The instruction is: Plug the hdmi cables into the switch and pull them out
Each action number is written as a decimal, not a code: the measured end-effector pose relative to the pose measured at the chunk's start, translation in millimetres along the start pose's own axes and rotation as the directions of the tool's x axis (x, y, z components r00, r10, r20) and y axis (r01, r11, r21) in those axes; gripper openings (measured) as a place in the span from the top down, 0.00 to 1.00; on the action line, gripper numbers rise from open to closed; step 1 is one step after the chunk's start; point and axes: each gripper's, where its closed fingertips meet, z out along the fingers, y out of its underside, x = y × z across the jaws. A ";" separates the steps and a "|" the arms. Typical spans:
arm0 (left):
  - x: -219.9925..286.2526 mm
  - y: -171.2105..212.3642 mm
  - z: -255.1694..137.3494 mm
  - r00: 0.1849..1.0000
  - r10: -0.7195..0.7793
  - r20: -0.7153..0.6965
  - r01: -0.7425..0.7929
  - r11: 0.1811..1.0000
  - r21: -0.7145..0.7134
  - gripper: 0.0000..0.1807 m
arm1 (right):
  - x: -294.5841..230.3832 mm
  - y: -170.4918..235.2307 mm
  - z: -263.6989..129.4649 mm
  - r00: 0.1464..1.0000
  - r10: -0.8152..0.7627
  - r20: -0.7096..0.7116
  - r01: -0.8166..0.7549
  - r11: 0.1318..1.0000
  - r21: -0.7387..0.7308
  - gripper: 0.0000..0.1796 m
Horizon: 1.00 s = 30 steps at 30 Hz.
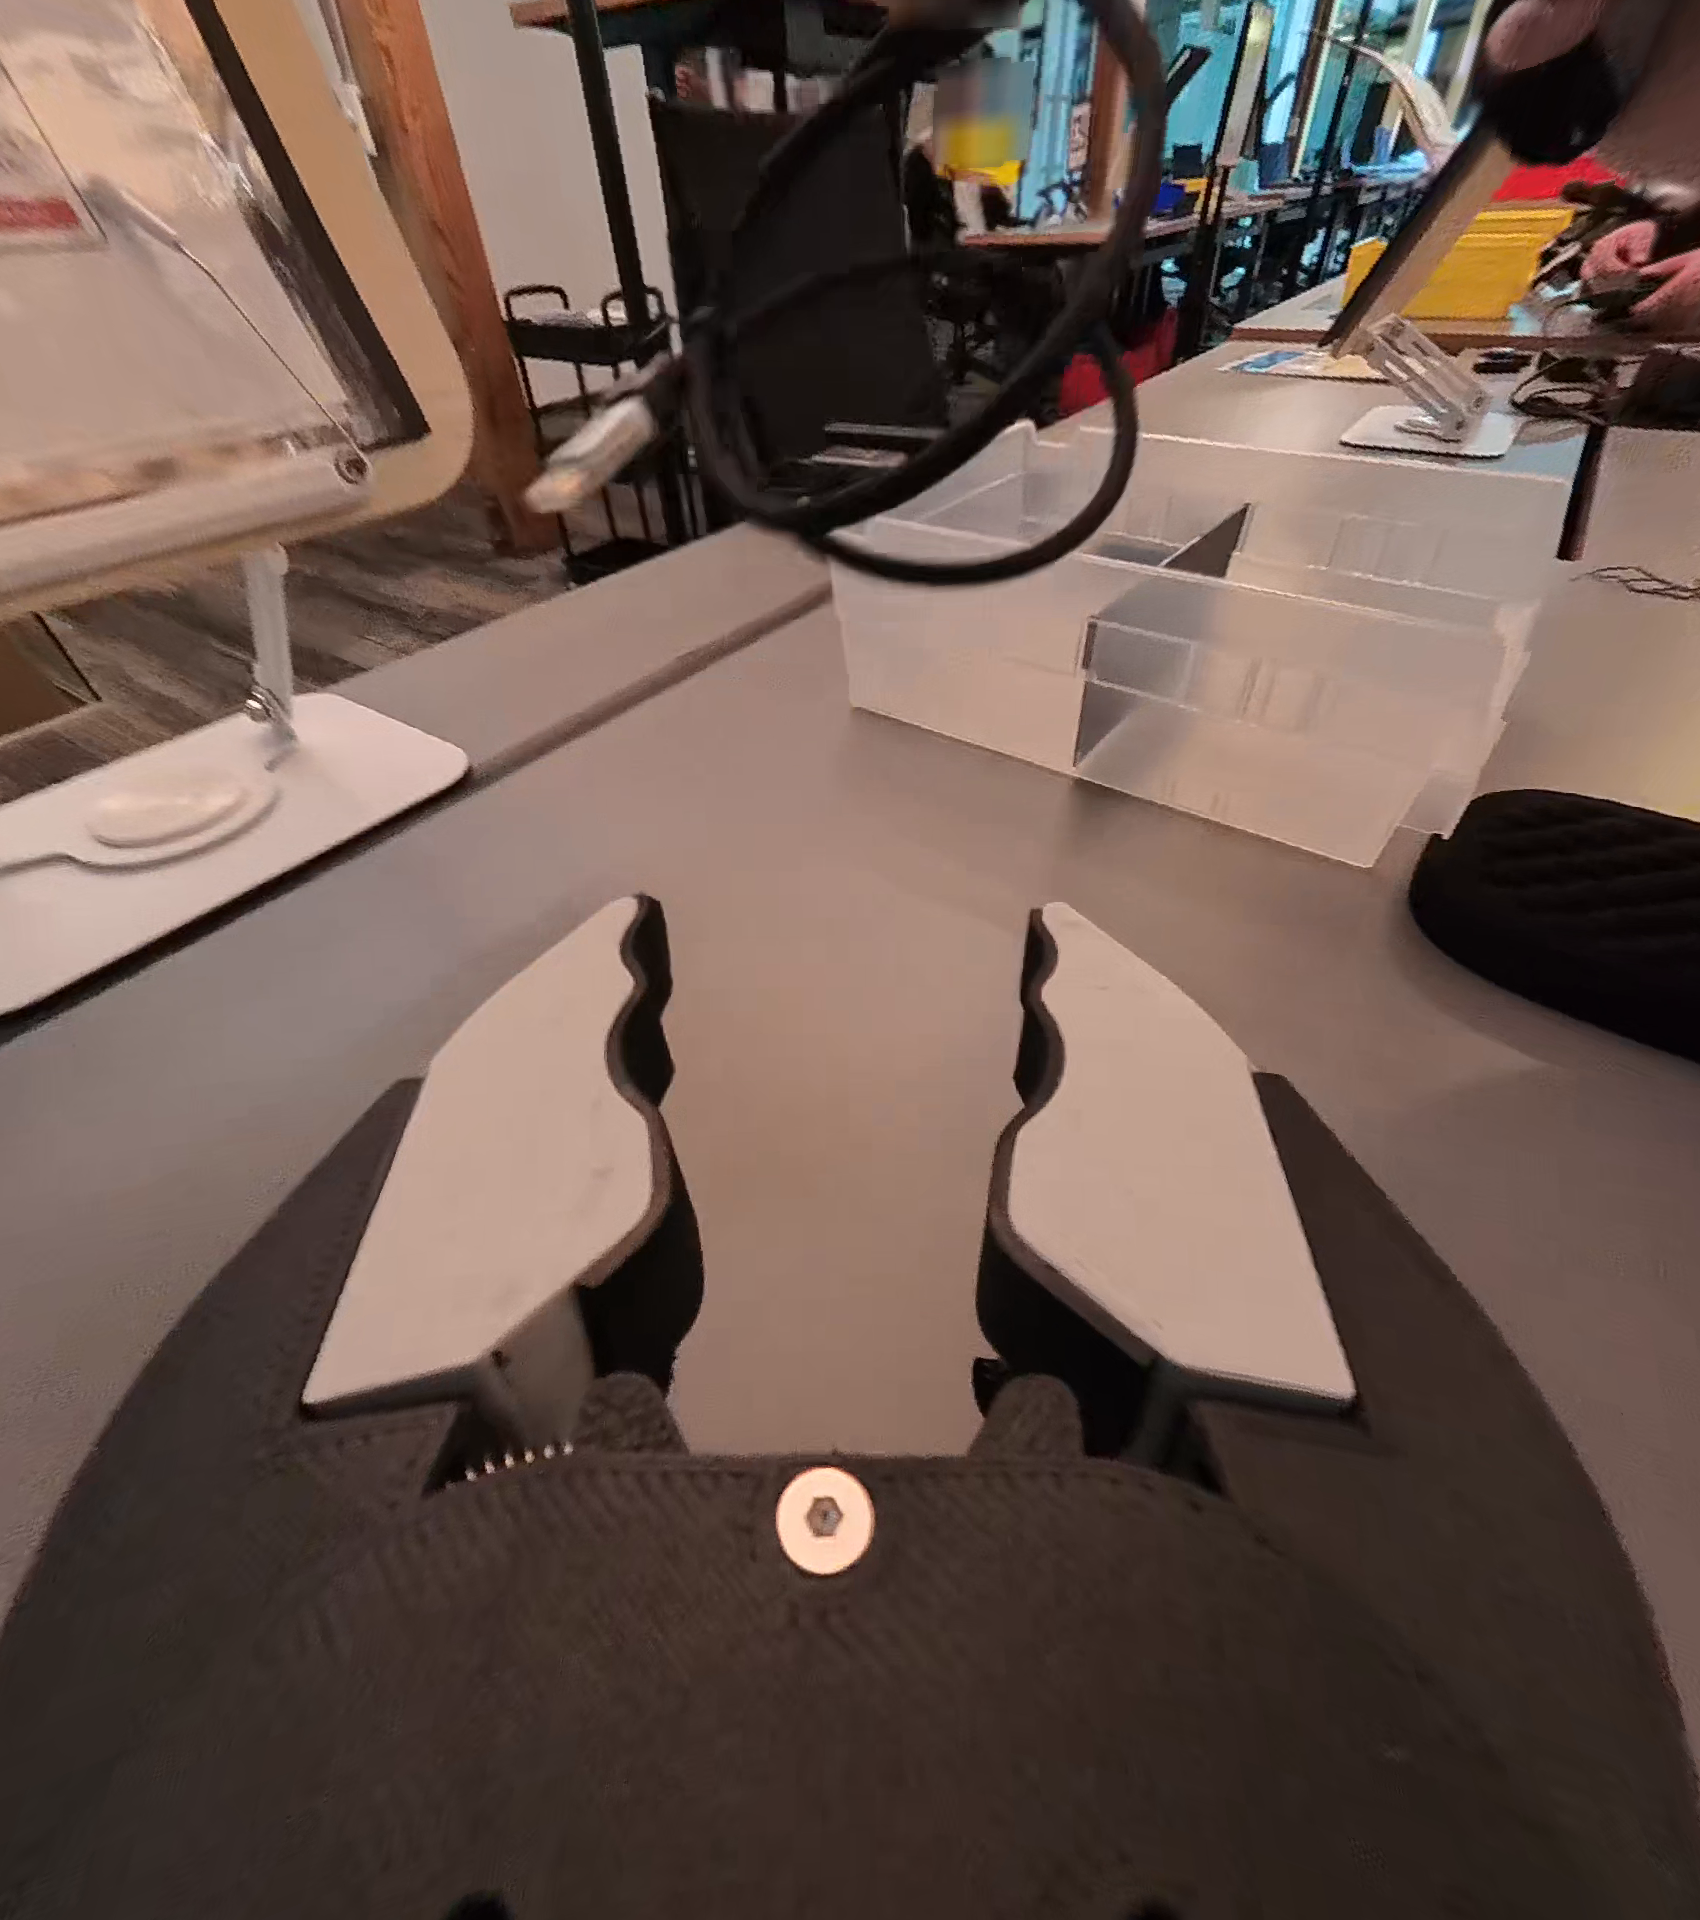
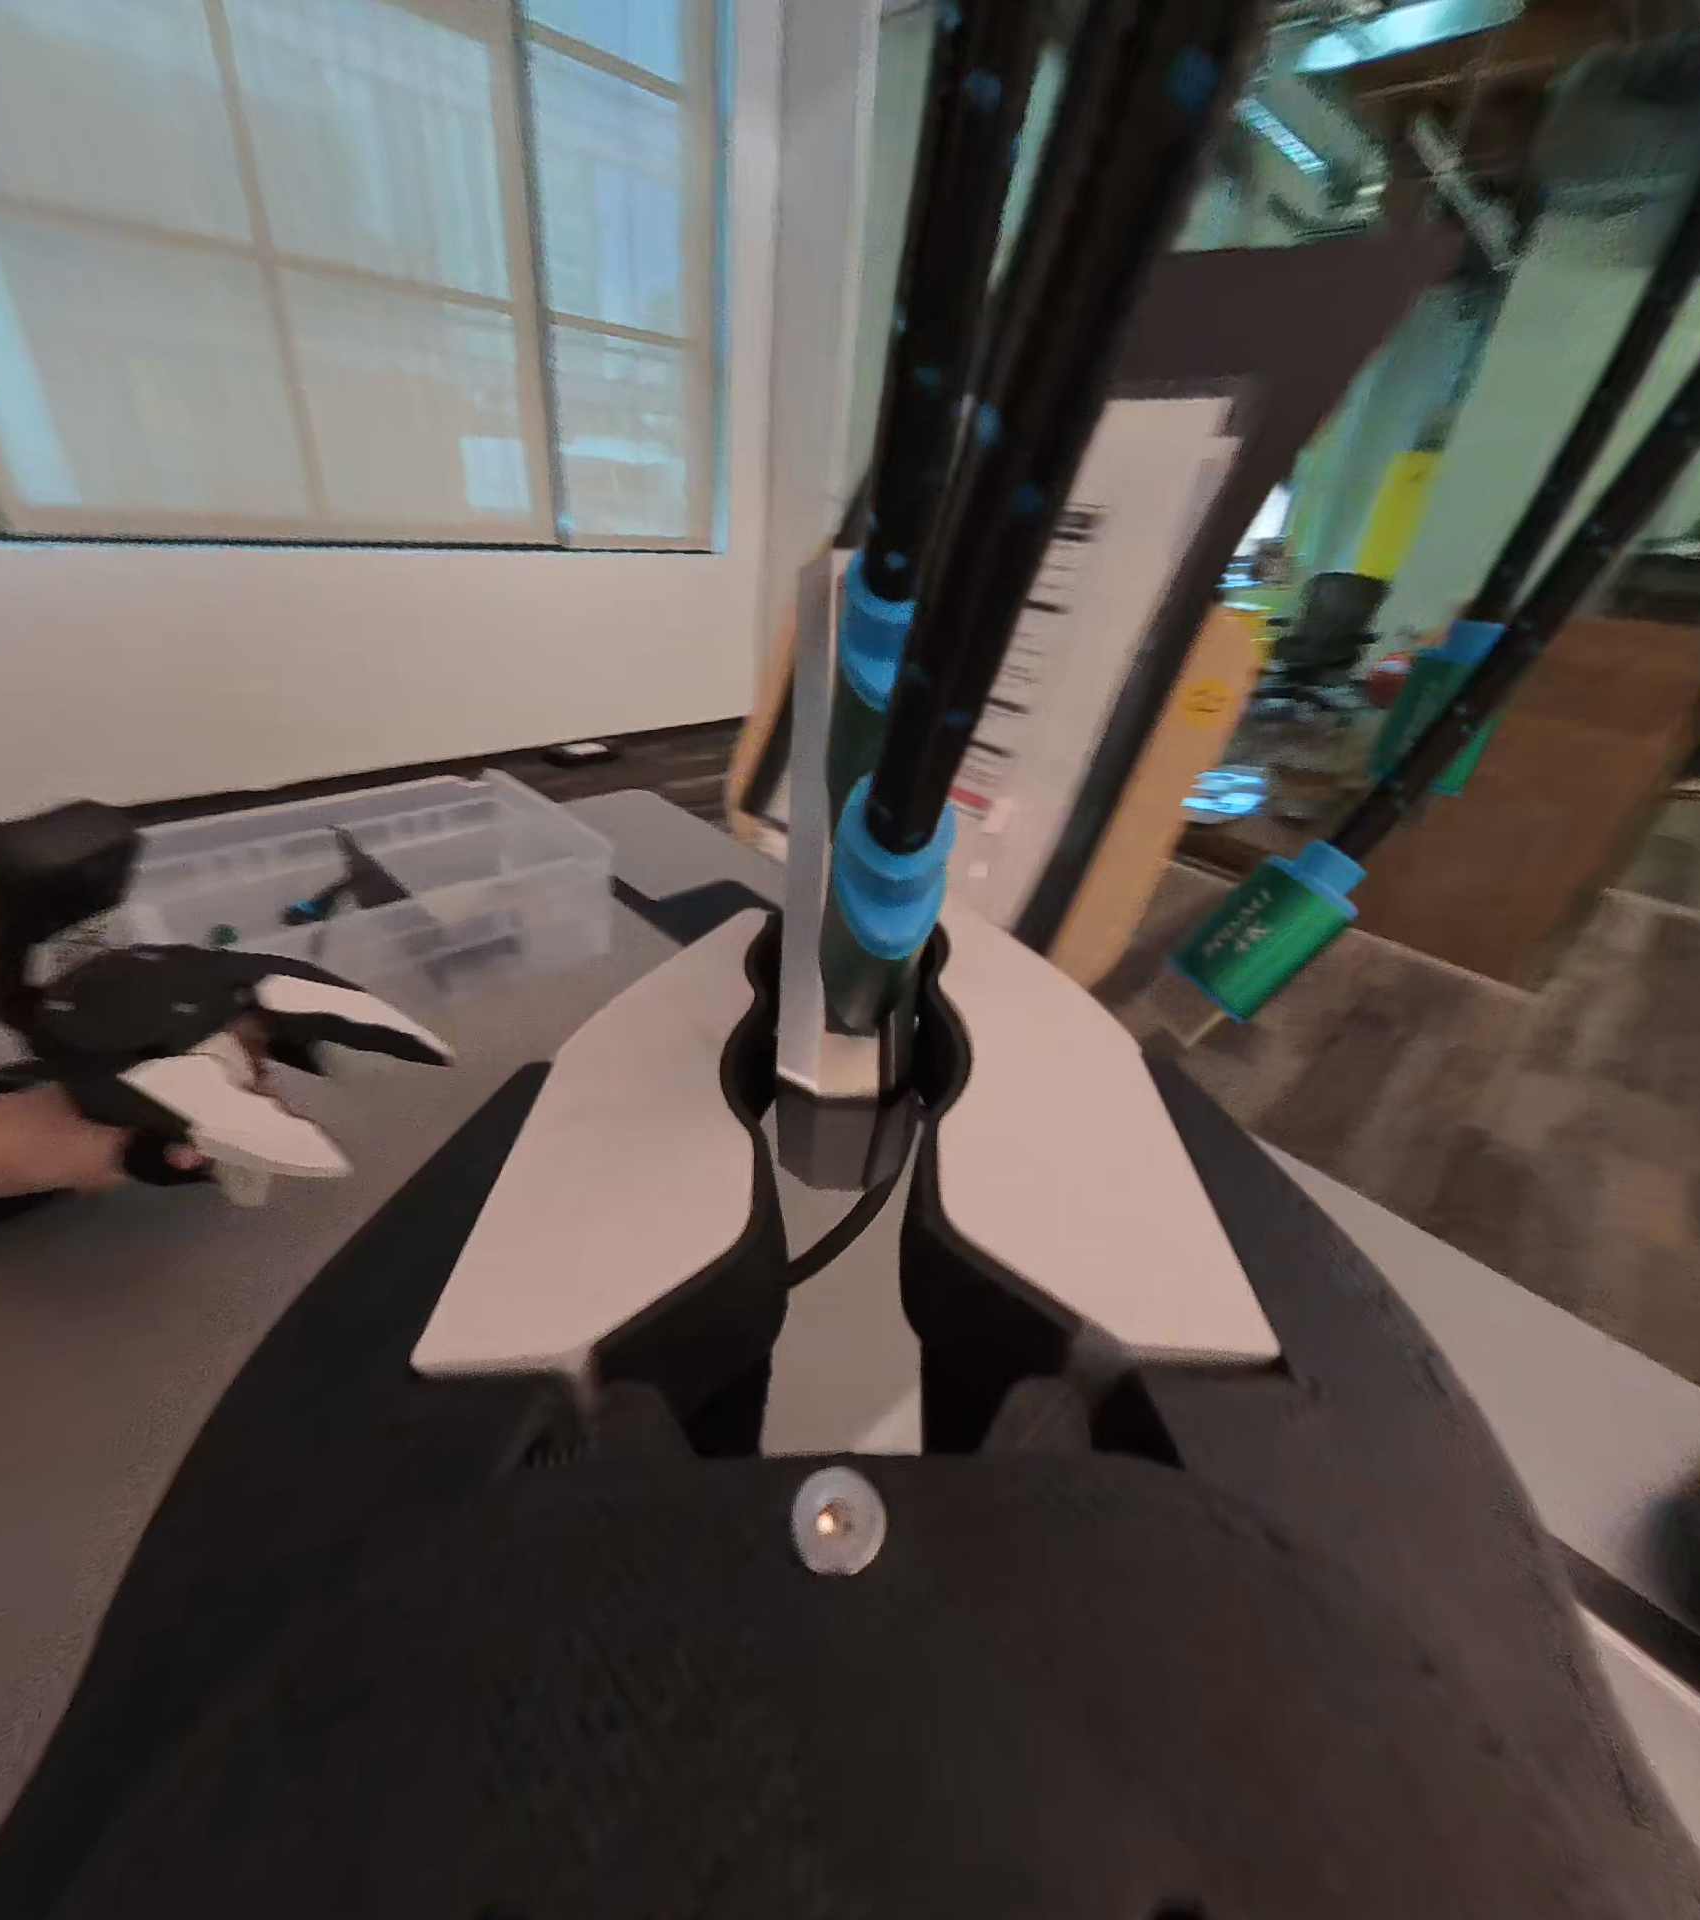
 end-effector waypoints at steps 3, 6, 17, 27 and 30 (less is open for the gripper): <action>5.2 6.7 4.0 1.000 0.012 -0.023 -0.013 1.000 -0.028 0.65 | 30.5 -0.1 -32.3 0.985 -0.094 -0.147 0.092 0.996 -0.022 0.87; 11.1 11.3 6.8 0.998 0.044 -0.038 -0.046 0.998 -0.052 0.65 | 59.8 4.3 -55.9 0.939 -0.170 -0.299 0.156 0.985 -0.069 0.87; 20.3 19.7 11.3 0.995 0.070 -0.072 -0.077 0.993 -0.093 0.64 | 74.0 79.6 -71.0 0.963 -0.257 -0.083 0.231 0.942 -0.244 0.88; 20.5 20.1 12.5 0.994 0.057 -0.093 -0.066 0.993 -0.098 0.64 | 80.4 57.9 -79.1 0.939 -0.323 0.114 0.341 0.913 -0.223 0.88; 20.9 20.8 12.3 0.994 0.064 -0.091 -0.073 0.992 -0.101 0.64 | 90.3 34.9 -78.1 0.930 -0.341 0.140 0.363 0.911 -0.193 0.88</action>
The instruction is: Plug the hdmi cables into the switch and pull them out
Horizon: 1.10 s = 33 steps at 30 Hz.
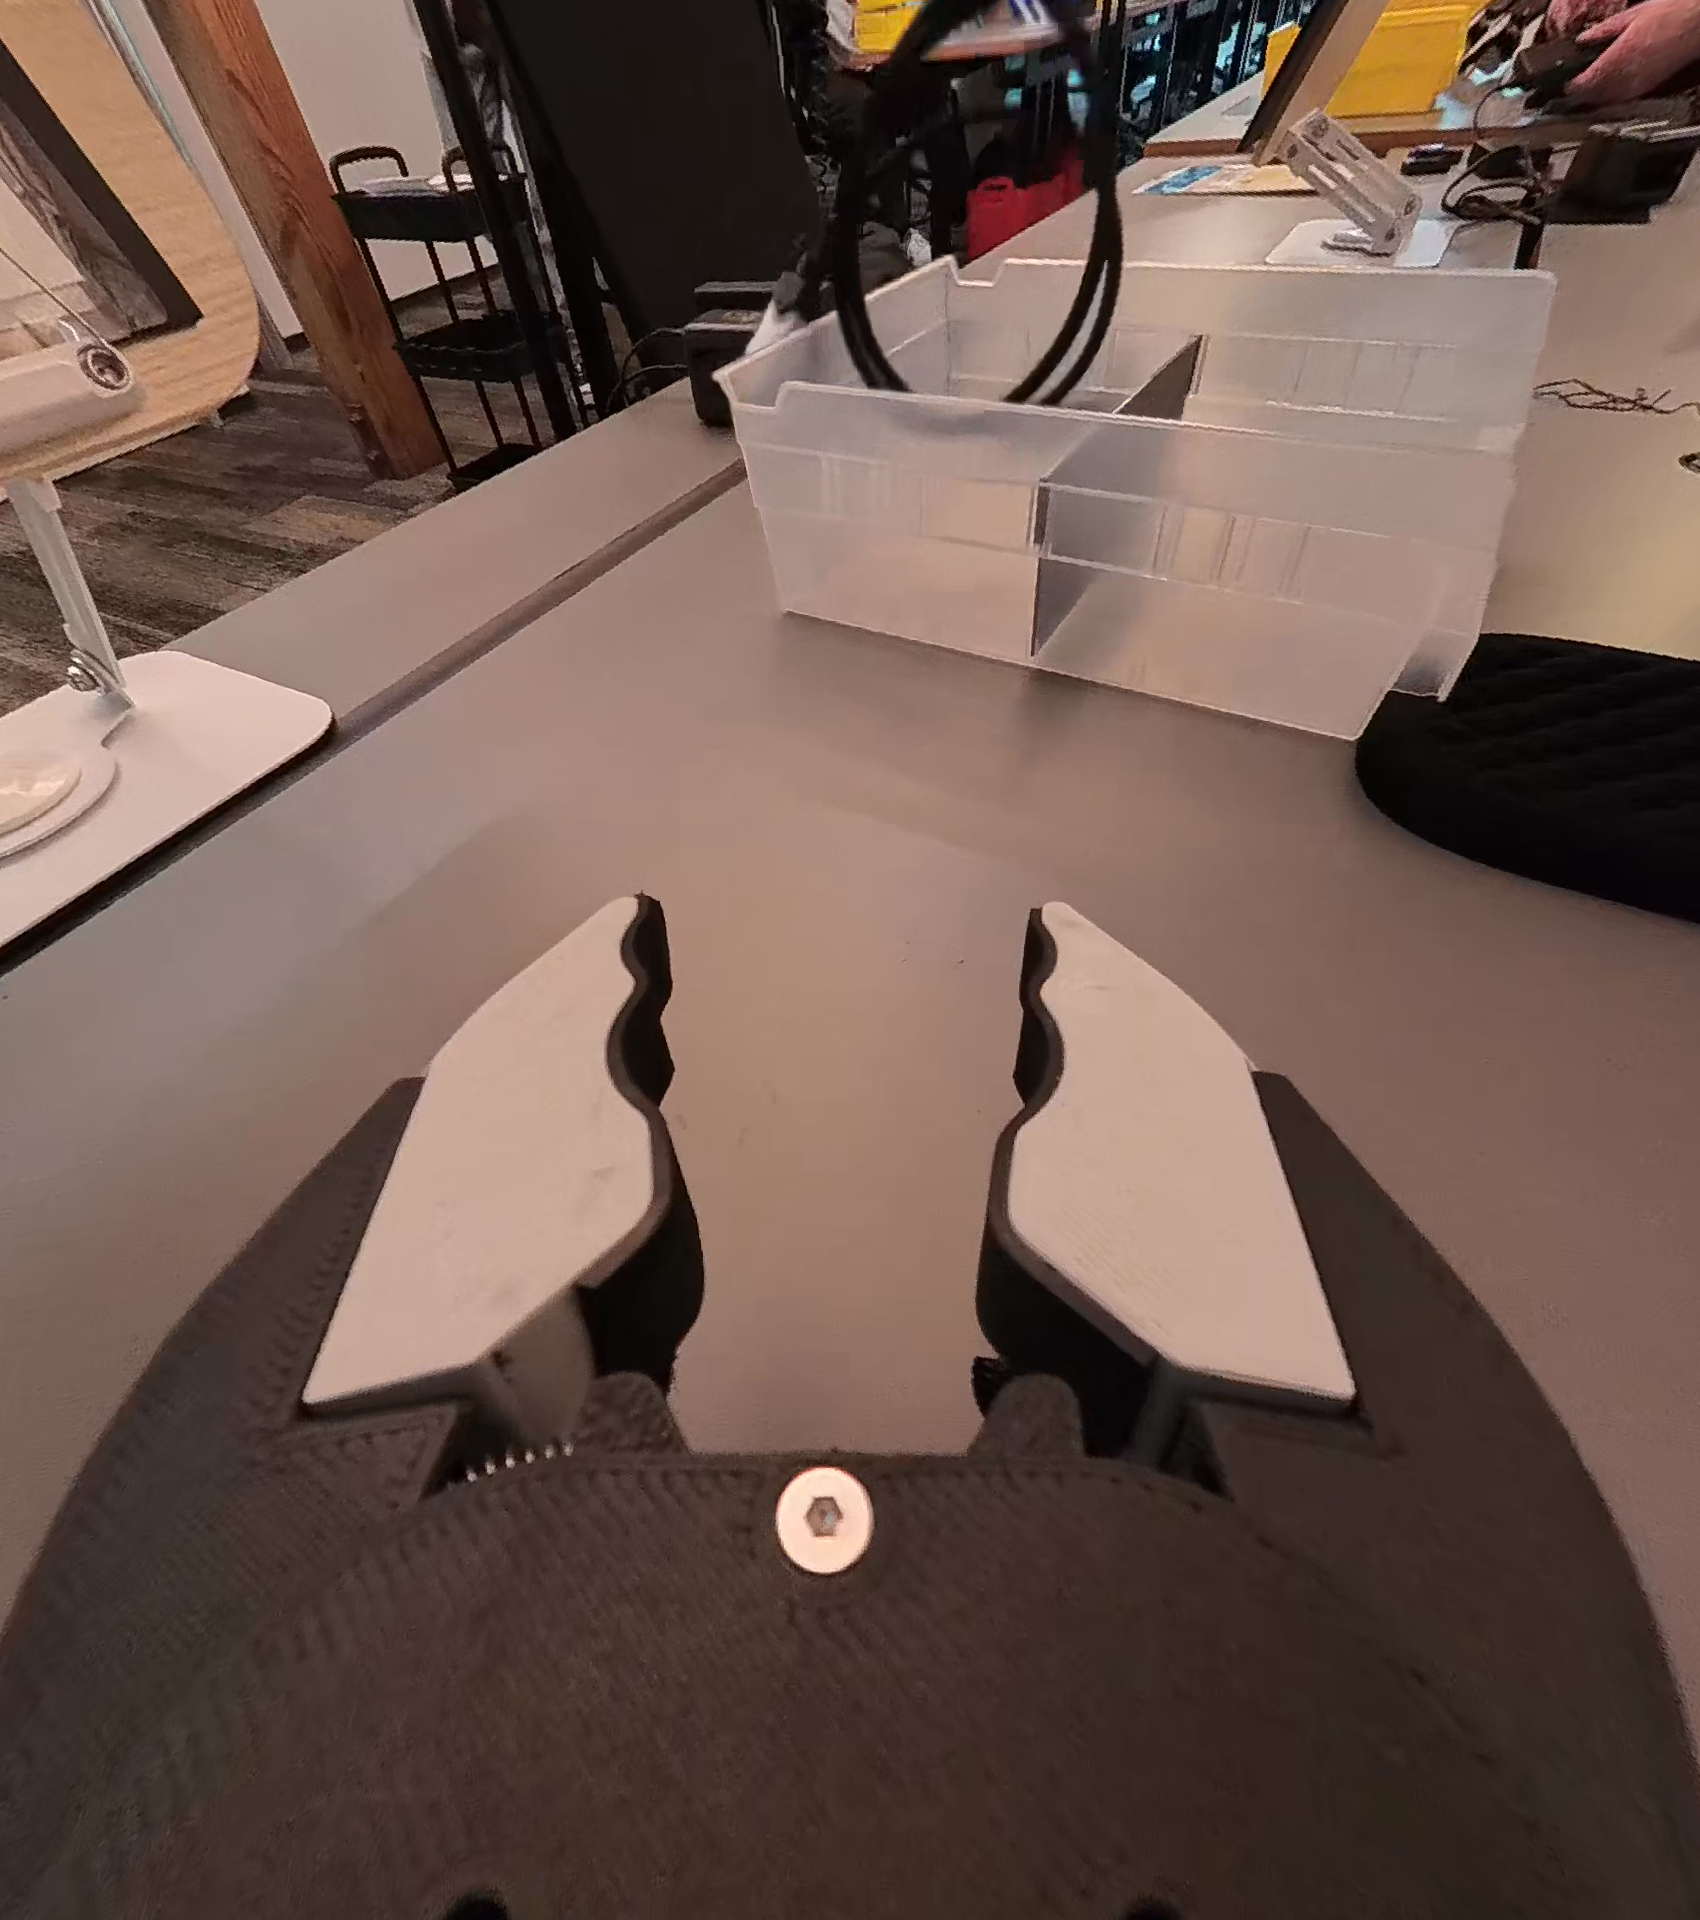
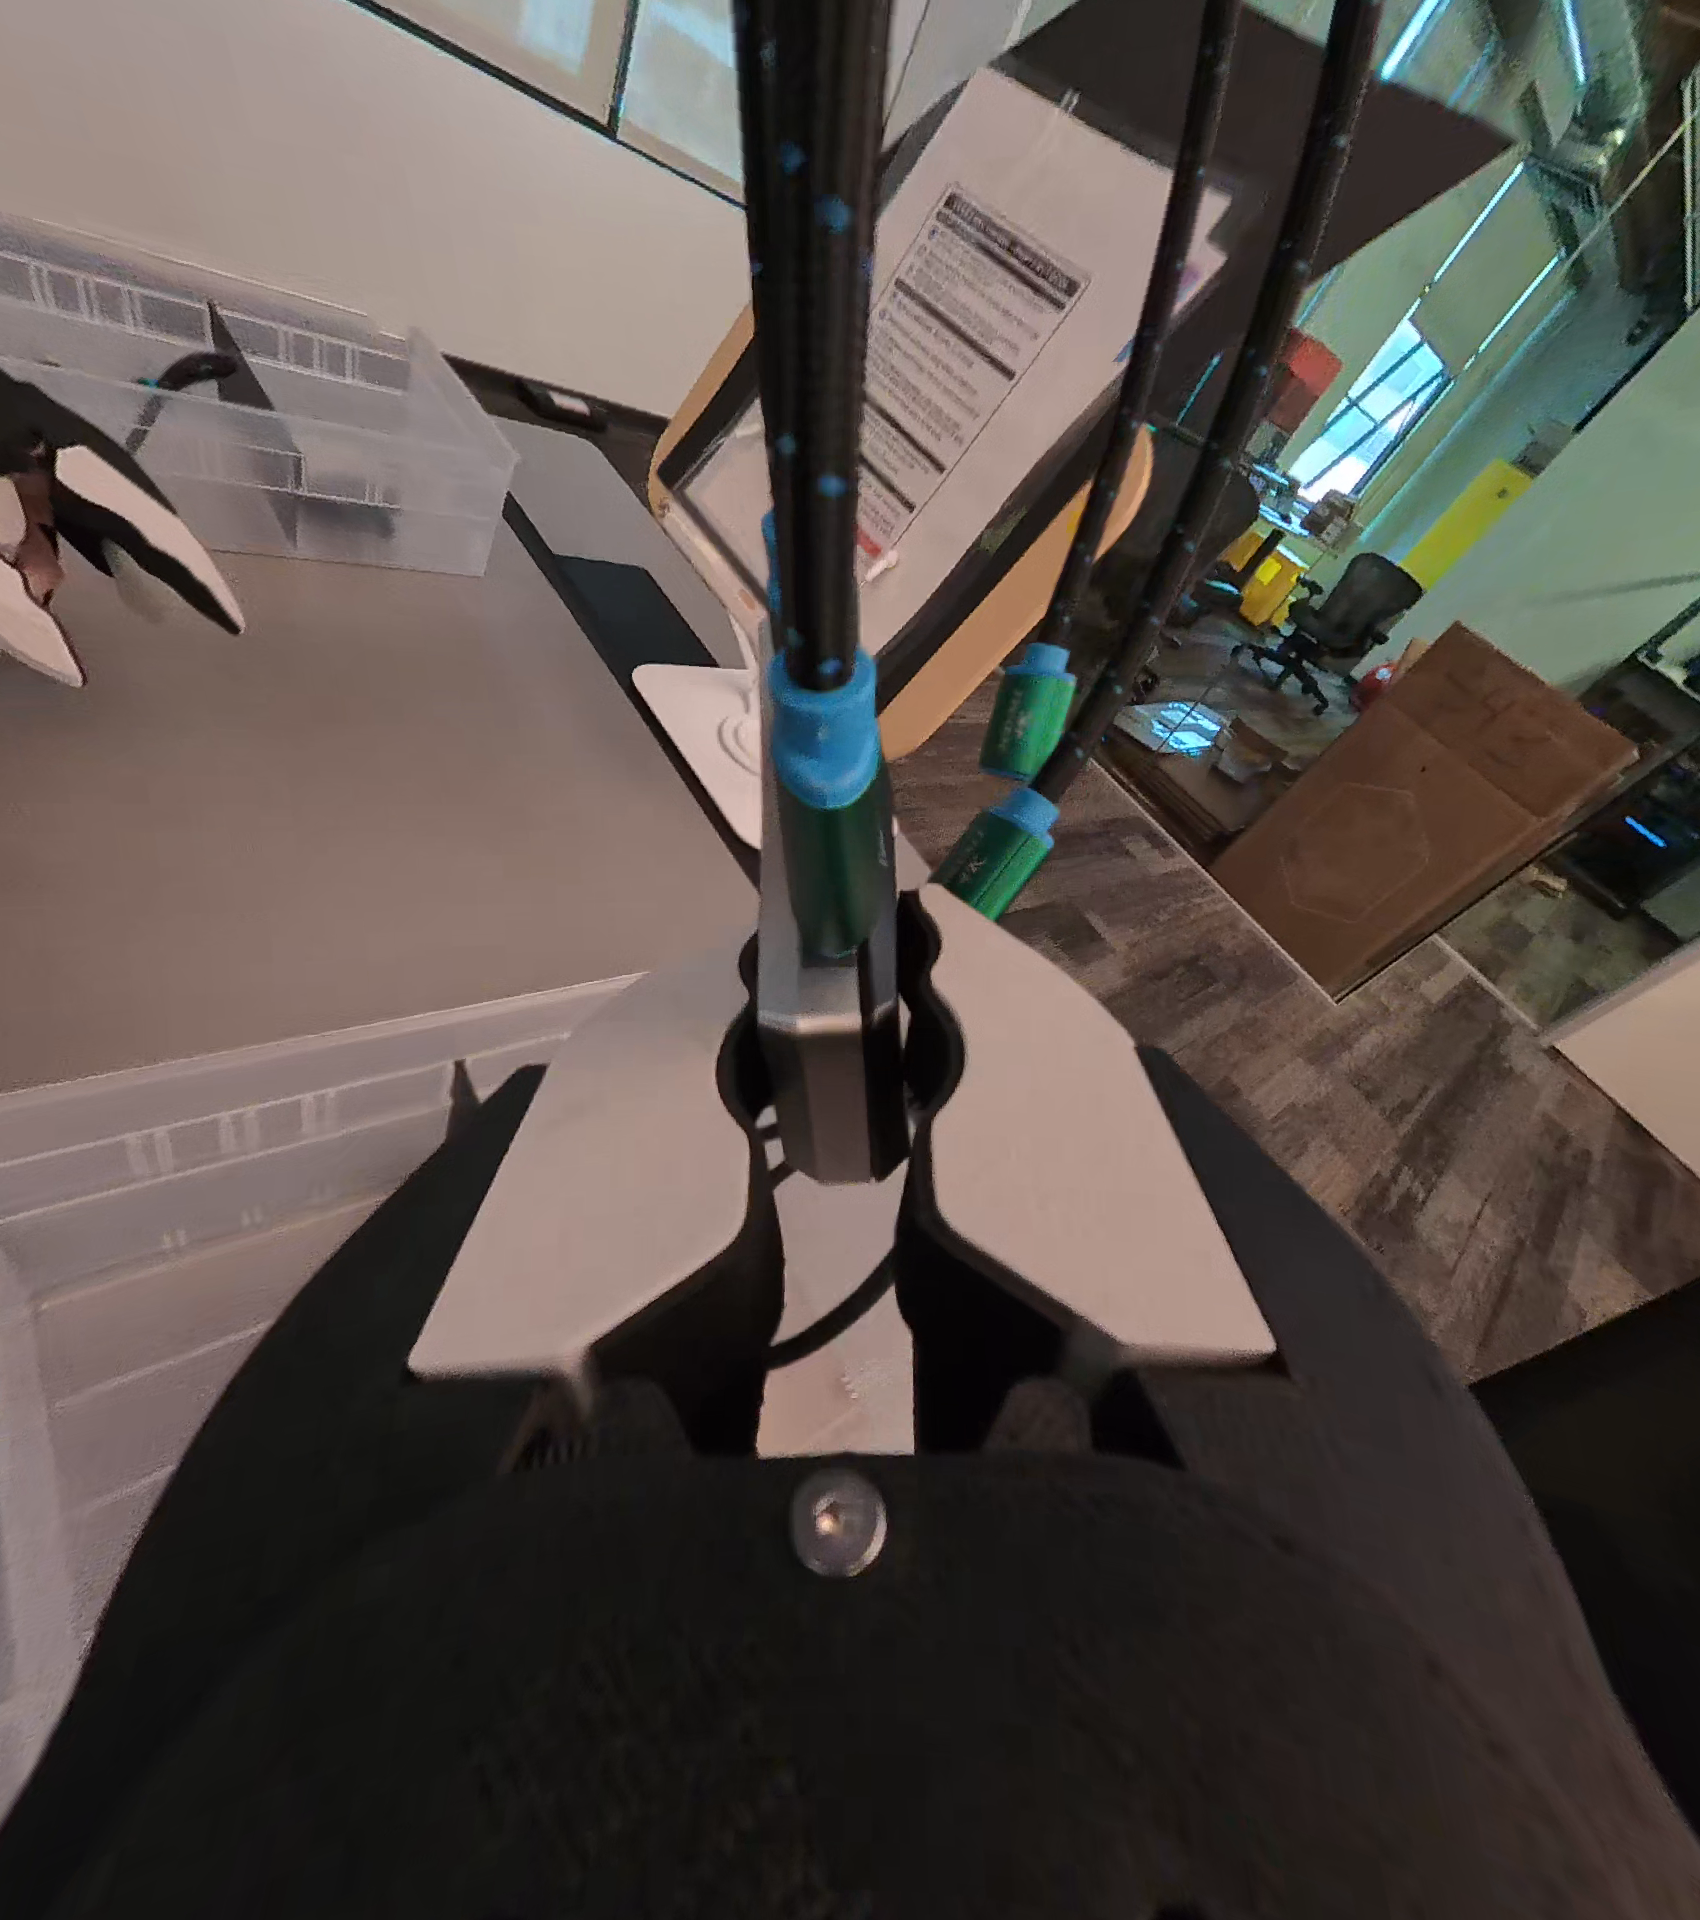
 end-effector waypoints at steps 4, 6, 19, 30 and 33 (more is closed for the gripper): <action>0.1 4.6 2.7 1.000 0.003 -0.001 -0.003 1.000 -0.018 0.64 | 16.1 -34.5 0.9 0.998 -0.035 0.048 0.035 0.999 0.000 0.88; -0.9 8.0 4.0 1.000 0.004 0.004 -0.004 1.000 -0.031 0.64 | 16.3 -50.3 -0.3 0.994 -0.046 0.103 0.047 0.999 -0.006 0.88; -2.6 17.9 8.7 1.000 -0.029 -0.007 0.028 0.998 -0.056 0.65 | 18.7 -6.5 20.4 0.955 -0.052 0.292 0.110 0.976 -0.186 0.88; -0.2 23.0 11.9 0.999 -0.037 -0.018 0.035 0.997 -0.075 0.65 | 4.3 68.8 40.8 0.887 0.124 0.445 -0.029 0.976 -0.214 0.88; 1.1 22.9 12.7 0.999 -0.046 -0.027 0.044 0.996 -0.073 0.65 | -6.0 113.5 33.0 0.850 0.267 0.455 -0.105 0.931 -0.350 0.88</action>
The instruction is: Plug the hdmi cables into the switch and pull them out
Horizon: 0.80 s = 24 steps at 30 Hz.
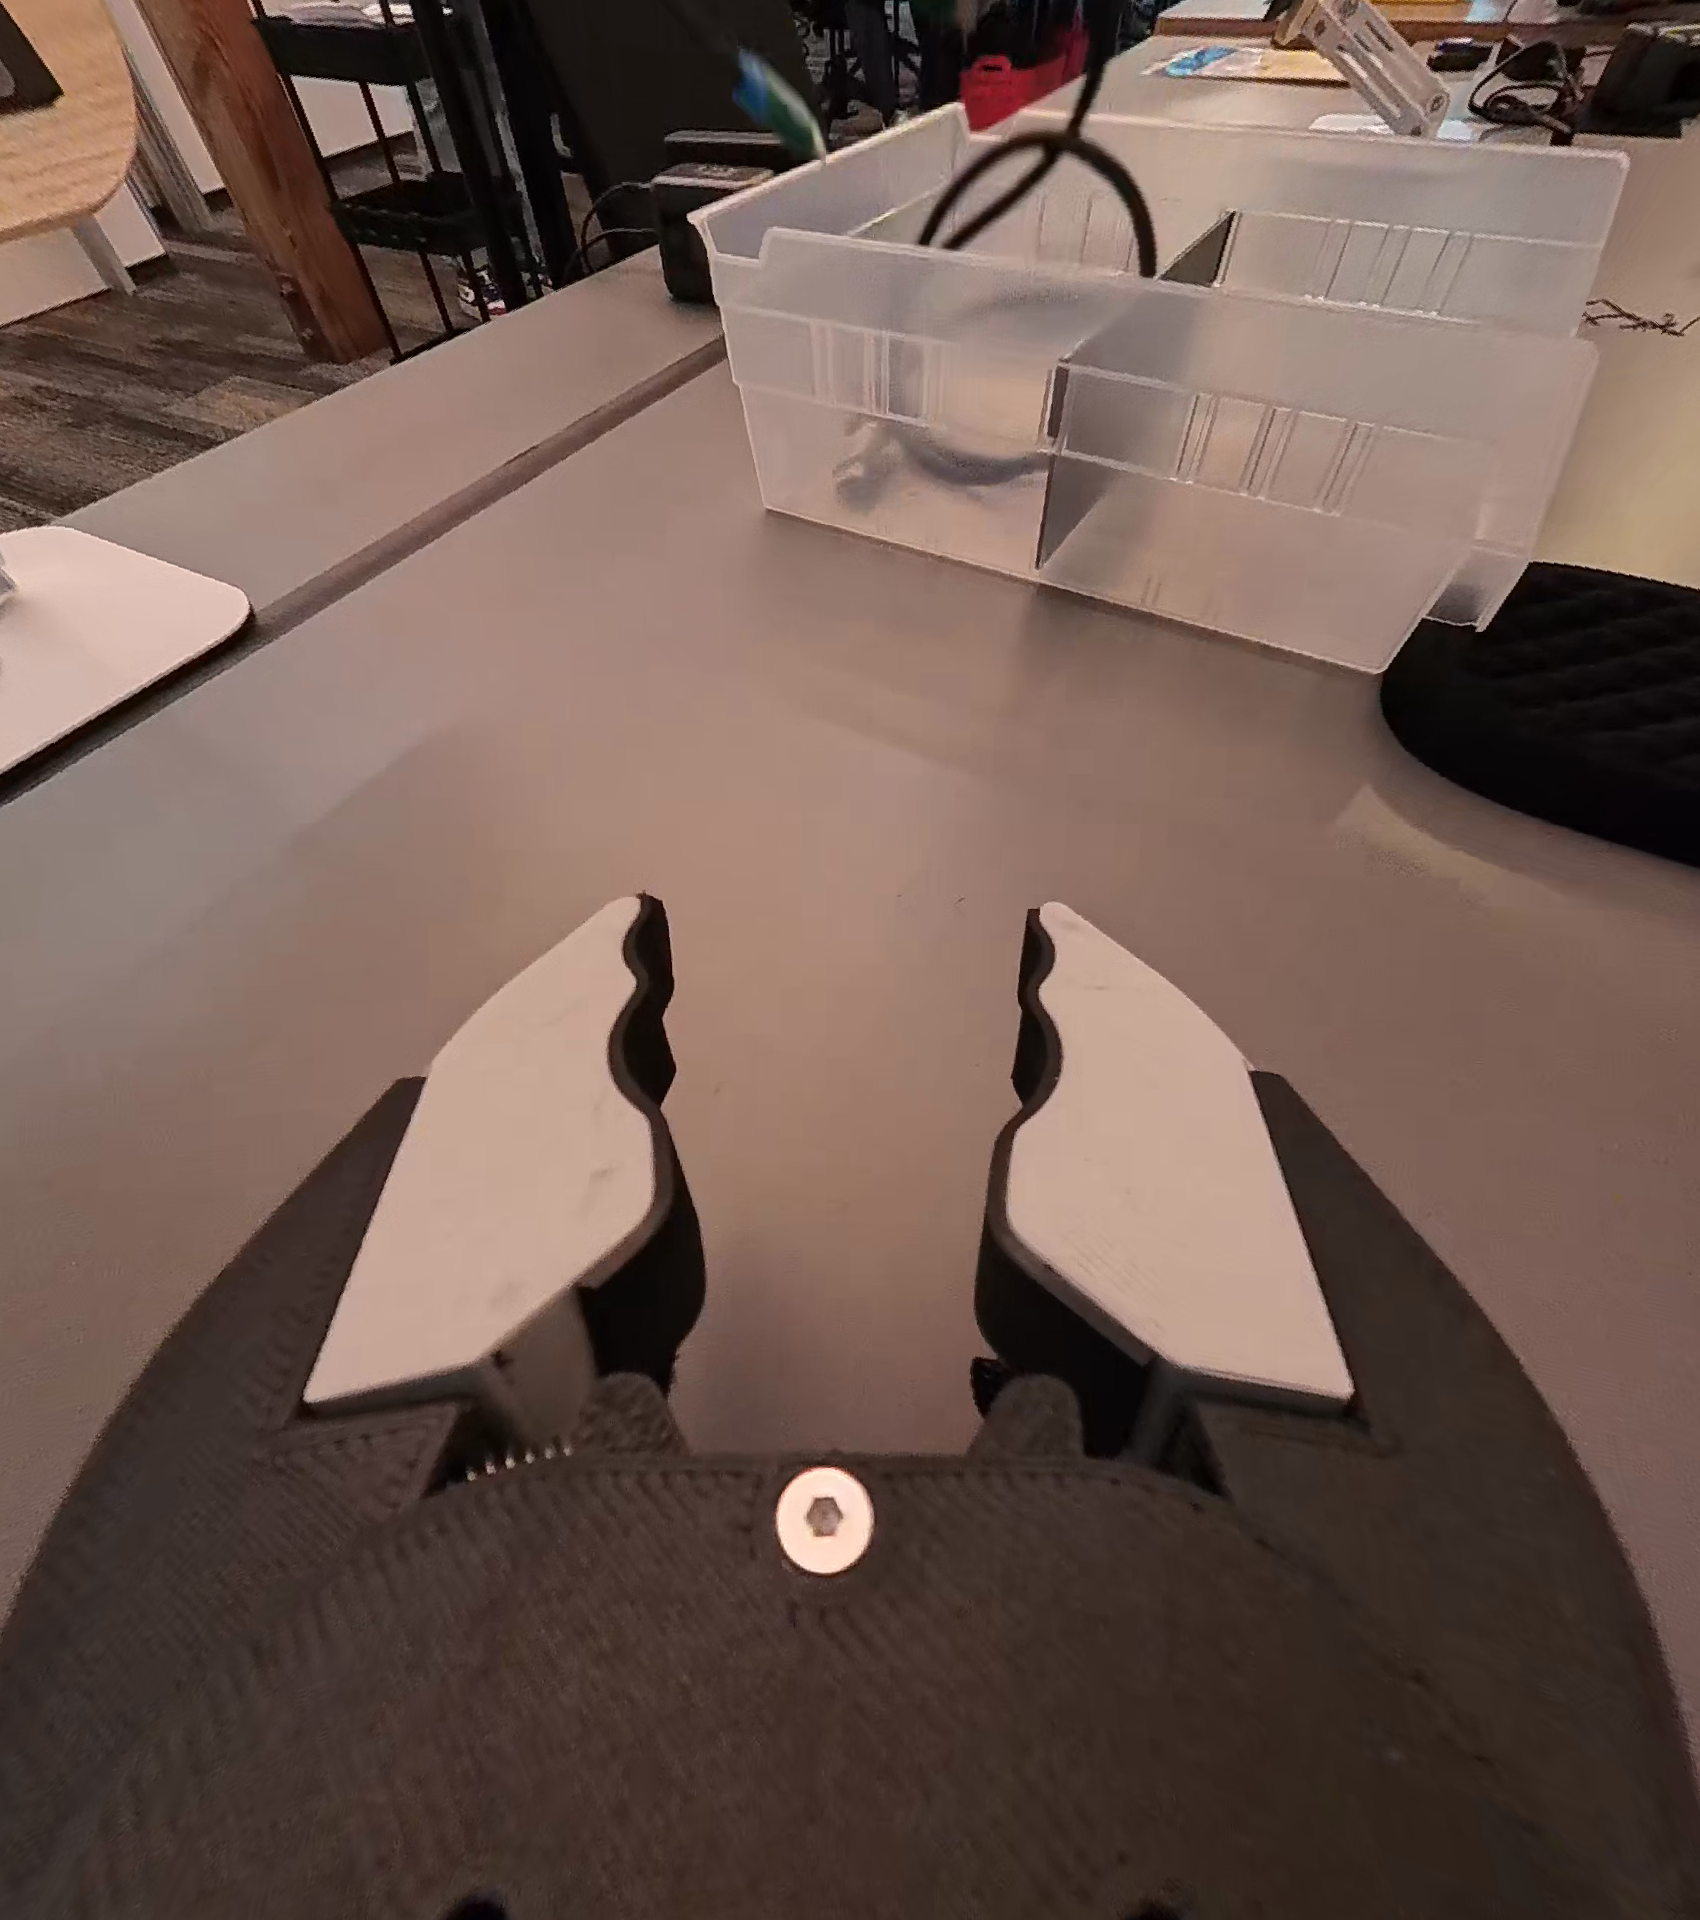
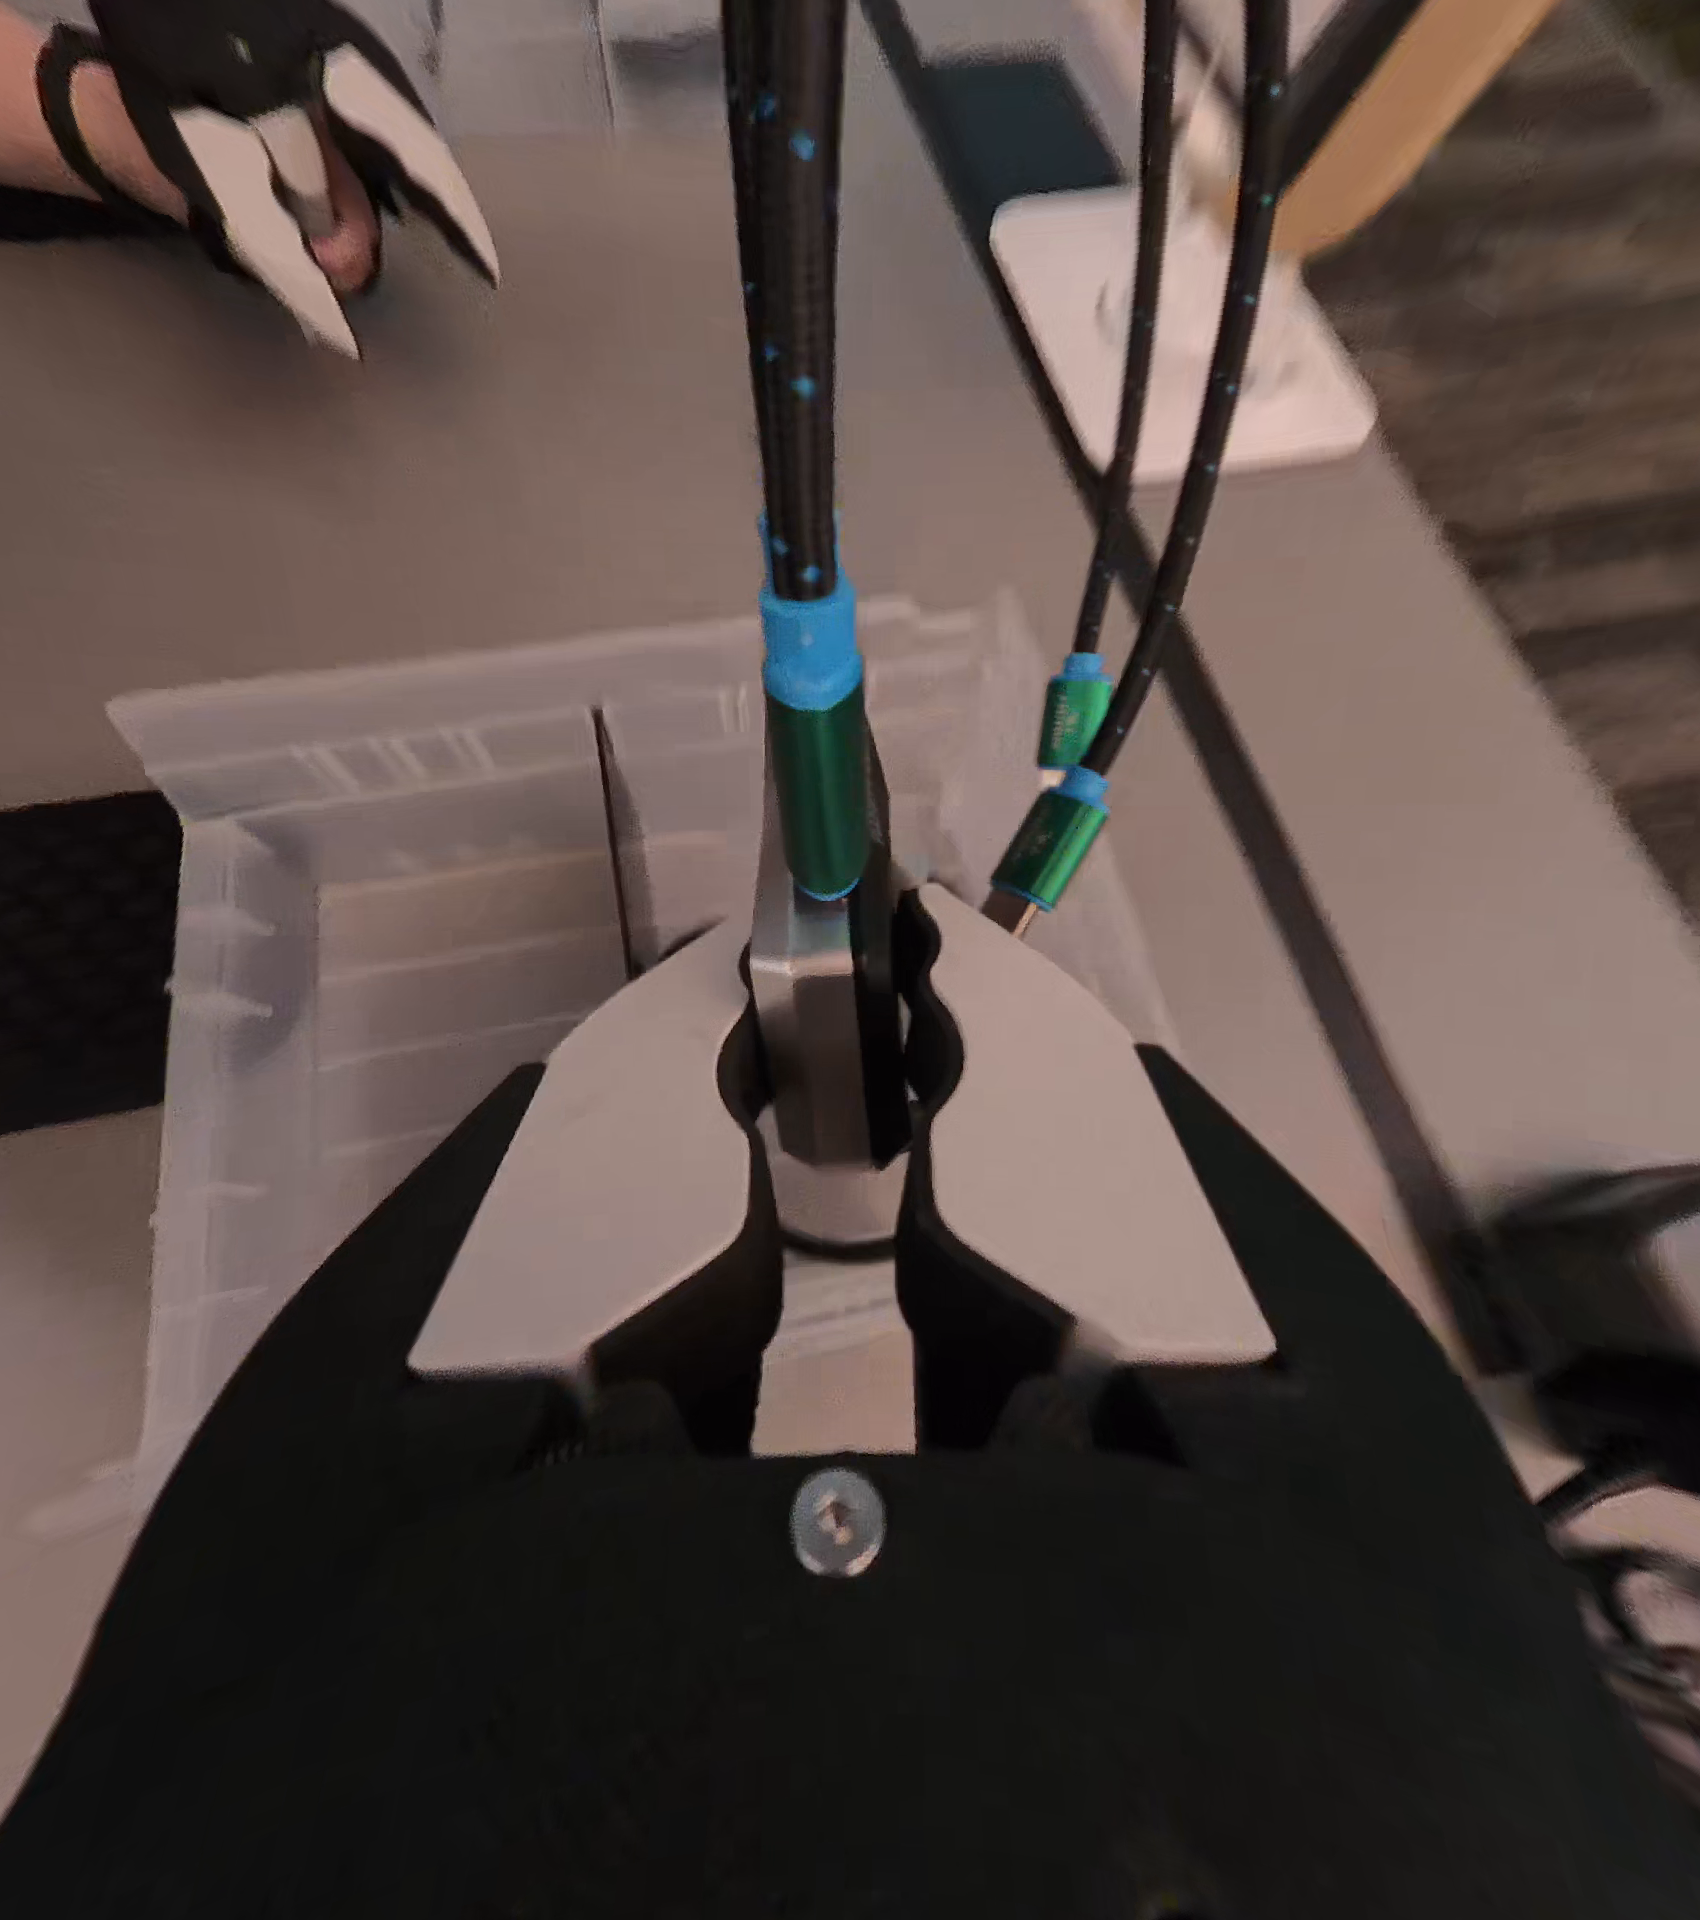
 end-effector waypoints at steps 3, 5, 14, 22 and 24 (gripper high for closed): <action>2.3 2.9 2.6 1.000 -0.011 -0.016 0.010 1.000 -0.012 0.65 | -5.9 32.1 12.9 0.994 0.091 0.064 -0.088 0.995 -0.042 0.88; 3.1 4.6 3.8 1.000 -0.009 -0.019 0.009 1.000 -0.020 0.65 | -9.8 37.7 16.5 0.990 0.098 0.097 -0.098 0.995 -0.010 0.88; 6.8 5.9 6.5 0.999 -0.021 -0.038 0.020 0.999 -0.025 0.65 | -6.7 57.3 32.9 0.989 0.121 0.083 -0.113 0.989 -0.091 0.88; 10.3 1.8 4.5 0.999 -0.005 -0.040 0.004 1.000 -0.016 0.65 | -0.4 52.6 37.7 0.993 0.067 -0.100 -0.084 0.980 -0.183 0.73; 10.5 -0.6 2.8 0.999 -0.006 -0.040 0.005 1.000 -0.009 0.64 | -7.3 57.6 29.8 0.987 0.090 -0.134 -0.117 0.971 -0.209 0.73</action>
